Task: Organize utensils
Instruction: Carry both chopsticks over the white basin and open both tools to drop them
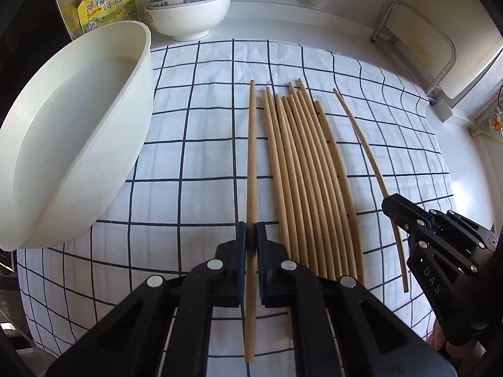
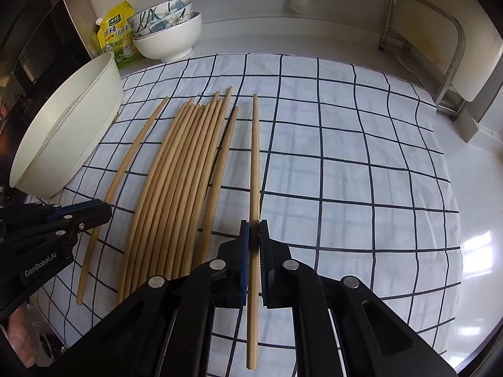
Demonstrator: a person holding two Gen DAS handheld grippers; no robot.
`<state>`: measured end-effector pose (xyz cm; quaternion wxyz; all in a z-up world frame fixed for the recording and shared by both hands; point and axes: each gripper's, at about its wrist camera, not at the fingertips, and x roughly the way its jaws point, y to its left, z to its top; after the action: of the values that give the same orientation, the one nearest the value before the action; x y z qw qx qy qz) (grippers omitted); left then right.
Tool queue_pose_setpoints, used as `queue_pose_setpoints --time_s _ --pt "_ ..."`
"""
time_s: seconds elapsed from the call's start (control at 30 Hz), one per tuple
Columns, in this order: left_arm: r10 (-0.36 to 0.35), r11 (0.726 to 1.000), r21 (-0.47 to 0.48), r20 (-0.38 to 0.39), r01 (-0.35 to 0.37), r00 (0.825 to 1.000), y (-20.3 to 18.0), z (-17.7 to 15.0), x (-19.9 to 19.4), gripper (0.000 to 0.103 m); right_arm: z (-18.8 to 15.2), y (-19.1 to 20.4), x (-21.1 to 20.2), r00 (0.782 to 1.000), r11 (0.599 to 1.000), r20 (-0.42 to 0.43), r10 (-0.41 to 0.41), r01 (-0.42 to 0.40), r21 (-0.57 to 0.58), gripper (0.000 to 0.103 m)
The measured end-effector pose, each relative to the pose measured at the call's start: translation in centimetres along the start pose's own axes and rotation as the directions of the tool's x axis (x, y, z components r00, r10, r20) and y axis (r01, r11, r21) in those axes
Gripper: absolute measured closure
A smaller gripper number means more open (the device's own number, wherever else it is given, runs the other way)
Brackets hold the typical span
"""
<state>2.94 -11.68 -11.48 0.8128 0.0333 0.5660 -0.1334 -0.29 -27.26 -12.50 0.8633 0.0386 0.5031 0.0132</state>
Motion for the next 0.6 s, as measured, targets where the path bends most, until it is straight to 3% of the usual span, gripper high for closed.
queue_pose_setpoints --time_s 0.27,0.6 --pt "-0.056 0.998 0.011 0.105 0.055 0.993 2.4 2.1 -5.5 0.096 2.9 3.0 -4.3 0.995 0.999 0.095 0.033 -0.035 0.021 0.097" --pt "0.066 0.993 -0.106 0.203 -0.045 0.977 14.8 5.0 -10.5 0.096 12.1 16.3 -5.7 0.970 0.978 0.138 0.201 -0.189 -0.092 0.097"
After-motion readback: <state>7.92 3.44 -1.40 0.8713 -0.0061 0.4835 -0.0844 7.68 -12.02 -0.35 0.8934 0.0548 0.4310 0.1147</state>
